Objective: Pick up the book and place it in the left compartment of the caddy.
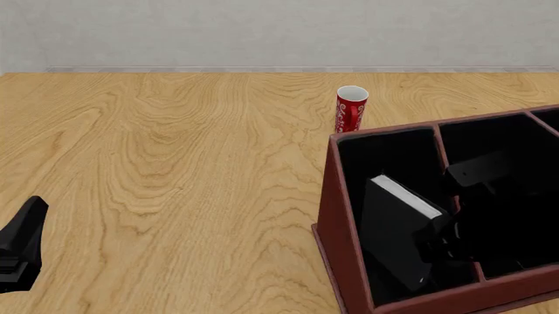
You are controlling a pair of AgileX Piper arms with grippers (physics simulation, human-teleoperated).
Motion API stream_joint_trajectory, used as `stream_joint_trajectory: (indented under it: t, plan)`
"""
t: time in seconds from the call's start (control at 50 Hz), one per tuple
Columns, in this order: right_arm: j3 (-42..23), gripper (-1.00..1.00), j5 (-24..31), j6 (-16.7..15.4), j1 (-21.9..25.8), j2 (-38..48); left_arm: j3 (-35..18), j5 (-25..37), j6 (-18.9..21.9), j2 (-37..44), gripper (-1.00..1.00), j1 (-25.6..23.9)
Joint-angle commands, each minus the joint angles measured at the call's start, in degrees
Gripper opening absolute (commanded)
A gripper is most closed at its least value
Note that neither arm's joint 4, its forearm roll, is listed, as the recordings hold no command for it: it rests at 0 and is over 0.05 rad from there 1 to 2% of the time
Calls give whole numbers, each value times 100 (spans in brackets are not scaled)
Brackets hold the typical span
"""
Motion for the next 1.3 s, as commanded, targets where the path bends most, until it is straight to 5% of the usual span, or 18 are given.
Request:
stream_joint_trajectory:
  t: [0.02,0.98,1.0,1.3]
  plan:
    - [87,-100,-46,151,25,184,0,0,0,0,100,0]
    - [93,-100,-27,369,219,114,0,0,0,0,100,0]
    - [92,100,-26,382,227,110,0,0,0,0,100,0]
    - [107,100,-19,375,219,85,0,0,0,0,100,0]
